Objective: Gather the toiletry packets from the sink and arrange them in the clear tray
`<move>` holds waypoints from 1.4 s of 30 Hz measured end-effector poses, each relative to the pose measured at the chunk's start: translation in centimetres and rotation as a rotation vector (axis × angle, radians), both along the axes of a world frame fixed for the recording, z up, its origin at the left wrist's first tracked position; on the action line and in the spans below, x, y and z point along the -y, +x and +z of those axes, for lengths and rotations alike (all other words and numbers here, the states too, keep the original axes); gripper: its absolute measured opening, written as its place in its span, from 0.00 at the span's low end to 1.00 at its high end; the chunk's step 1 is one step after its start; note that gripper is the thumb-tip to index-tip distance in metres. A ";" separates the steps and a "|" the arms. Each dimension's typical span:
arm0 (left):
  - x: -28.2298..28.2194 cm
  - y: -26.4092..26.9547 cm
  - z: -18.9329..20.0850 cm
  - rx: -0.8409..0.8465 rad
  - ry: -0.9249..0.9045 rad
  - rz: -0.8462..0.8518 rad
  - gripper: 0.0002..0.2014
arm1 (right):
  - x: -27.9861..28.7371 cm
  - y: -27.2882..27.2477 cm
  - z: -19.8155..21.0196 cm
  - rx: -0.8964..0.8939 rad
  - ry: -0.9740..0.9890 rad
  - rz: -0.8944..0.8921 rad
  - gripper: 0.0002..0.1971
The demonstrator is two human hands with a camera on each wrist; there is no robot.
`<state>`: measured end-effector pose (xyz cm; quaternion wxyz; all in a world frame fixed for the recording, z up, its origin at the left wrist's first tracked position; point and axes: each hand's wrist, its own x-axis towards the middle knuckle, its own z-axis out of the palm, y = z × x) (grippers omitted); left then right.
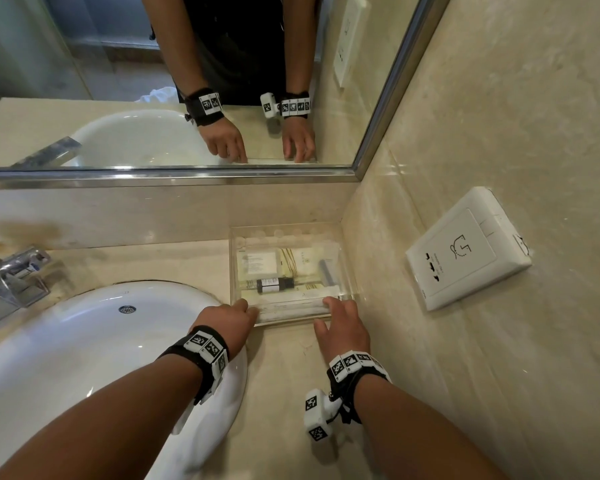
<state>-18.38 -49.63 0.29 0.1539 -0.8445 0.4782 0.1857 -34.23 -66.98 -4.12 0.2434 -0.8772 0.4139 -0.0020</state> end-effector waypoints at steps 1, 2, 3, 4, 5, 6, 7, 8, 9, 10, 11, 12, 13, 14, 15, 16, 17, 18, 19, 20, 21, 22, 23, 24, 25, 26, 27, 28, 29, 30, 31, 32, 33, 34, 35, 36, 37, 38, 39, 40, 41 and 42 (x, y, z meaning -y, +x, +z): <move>0.1 0.1 0.0 0.005 0.003 0.003 0.20 | 0.1 0.1 0.0 -0.001 -0.004 -0.001 0.21; 0.1 0.1 0.0 0.010 0.006 0.004 0.19 | 0.2 0.2 0.1 -0.006 -0.007 0.000 0.21; 0.2 0.2 0.0 0.013 0.006 0.004 0.19 | 0.3 0.2 0.1 -0.013 -0.008 0.007 0.21; 0.2 0.2 -0.1 0.014 0.006 0.006 0.18 | 0.3 0.2 0.1 -0.021 -0.009 0.016 0.21; 0.2 0.2 -0.1 0.014 0.005 0.009 0.18 | 0.4 0.2 0.0 -0.025 -0.008 0.026 0.22; 0.2 0.3 -0.2 0.012 0.000 0.013 0.17 | 0.4 0.1 0.0 -0.021 -0.006 0.032 0.22; 0.2 0.4 -0.3 0.008 -0.008 0.019 0.17 | 0.5 0.0 -0.1 -0.008 -0.003 0.035 0.22; 0.1 0.4 -0.3 0.005 -0.018 0.025 0.16 | 0.5 -0.1 -0.2 0.007 0.002 0.033 0.22; 0.1 0.6 -0.4 0.004 -0.029 0.032 0.15 | 0.5 -0.1 -0.2 0.018 0.008 0.027 0.21; 0.0 0.7 -0.4 0.007 -0.045 0.036 0.13 | 0.6 -0.1 -0.3 0.025 0.011 0.023 0.21; 0.1 0.8 -0.4 0.012 -0.067 0.038 0.13 | 0.7 -0.1 -0.3 0.031 0.010 0.021 0.20; 0.1 0.9 -0.5 0.016 -0.095 0.042 0.12 | 0.8 0.0 -0.3 0.037 0.010 0.021 0.19; 0.2 1.0 -0.4 0.019 -0.127 0.052 0.12 | 0.8 0.1 -0.3 0.044 0.012 0.020 0.18; 0.2 1.1 -0.5 0.022 -0.155 0.072 0.14 | 0.9 0.2 -0.2 0.051 0.020 0.018 0.17; 0.3 1.3 -0.5 0.025 -0.178 0.100 0.16 | 0.9 0.3 -0.2 0.060 0.027 0.014 0.15; 0.3 1.4 -0.5 0.029 -0.195 0.127 0.18 | 0.9 0.4 -0.2 0.070 0.033 0.008 0.15; 0.4 1.6 -0.5 0.029 -0.208 0.151 0.20 | 0.8 0.6 -0.2 0.083 0.035 0.000 0.15; 0.5 1.8 -0.5 0.025 -0.219 0.169 0.23 | 0.9 0.7 -0.3 0.097 0.033 -0.004 0.17; 0.6 2.0 -0.5 0.019 -0.227 0.183 0.26 | 0.9 0.8 -0.3 0.108 0.027 -0.004 0.19; 0.6 2.1 -0.6 0.014 -0.230 0.194 0.29 | 1.0 1.0 -0.4 0.109 0.023 -0.002 0.21; 0.7 2.3 -0.6 0.013 -0.228 0.200 0.31 | 1.1 1.1 -0.4 0.102 0.019 0.000 0.23; 0.8 2.5 -0.7 0.013 -0.217 0.200 0.32 | 1.2 1.3 -0.4 0.091 0.019 0.002 0.24; 0.9 2.6 -0.8 0.016 -0.207 0.197 0.32 | 1.3 1.4 -0.4 0.083 0.017 0.003 0.25; 1.0 2.7 -0.8 0.014 -0.199 0.197 0.32 | 1.4 1.6 -0.3 0.079 0.018 0.005 0.25; 1.1 2.7 -0.9 0.009 -0.198 0.200 0.31 | 1.5 1.7 -0.2 0.079 0.019 0.006 0.25; 1.2 2.8 -1.0 -0.002 -0.194 0.208 0.31 | 1.6 1.9 -0.2 0.080 0.022 0.005 0.25; 1.3 2.8 -1.1 -0.008 -0.194 0.212 0.30 | 1.6 2.0 -0.1 0.084 0.023 0.005 0.25; 1.4 2.8 -1.2 -0.015 -0.186 0.213 0.30 | 1.7 2.1 -0.1 0.084 0.026 0.005 0.25; 1.5 2.8 -1.2 -0.017 -0.183 0.209 0.29 | 1.7 2.2 0.0 0.086 0.028 0.003 0.25; 1.6 2.9 -1.2 -0.020 -0.175 0.207 0.29 | 1.7 2.2 0.0 0.084 0.031 0.001 0.25; 1.6 2.9 -1.2 -0.019 -0.175 0.206 0.27 | 1.6 2.2 0.0 0.080 0.032 0.004 0.26; 1.7 2.9 -1.2 -0.018 -0.168 0.211 0.26 | 1.6 2.3 -0.1 0.073 0.034 0.005 0.26; 1.8 2.9 -1.2 -0.018 -0.169 0.212 0.24 | 1.6 2.3 -0.1 0.069 0.030 0.011 0.26; 1.9 2.9 -1.2 -0.019 -0.167 0.219 0.24 | 1.6 2.3 -0.2 0.062 0.028 0.016 0.27; 1.9 2.9 -1.3 -0.022 -0.169 0.226 0.24 | 1.6 2.4 -0.2 0.054 0.026 0.020 0.27; 1.9 2.8 -1.3 -0.028 -0.169 0.235 0.24 | 1.6 2.4 -0.1 0.043 0.025 0.021 0.27; 1.9 2.8 -1.3 -0.031 -0.179 0.240 0.25 | 1.6 2.5 0.1 0.036 0.023 0.022 0.27; 1.9 2.8 -1.3 -0.038 -0.192 0.245 0.26 | 1.6 2.5 0.2 0.029 0.024 0.025 0.27; 1.8 2.8 -1.3 -0.049 -0.203 0.252 0.27 | 1.5 2.5 0.3 0.027 0.026 0.028 0.27; 1.8 2.8 -1.3 -0.060 -0.213 0.257 0.27 | 1.4 2.5 0.4 0.022 0.030 0.033 0.27; 1.8 2.8 -1.2 -0.069 -0.231 0.265 0.28 | 1.4 2.5 0.5 0.022 0.029 0.034 0.27; 1.6 2.8 -0.9 -0.099 -0.242 0.285 0.28 | 1.4 2.4 0.9 0.026 0.037 0.038 0.26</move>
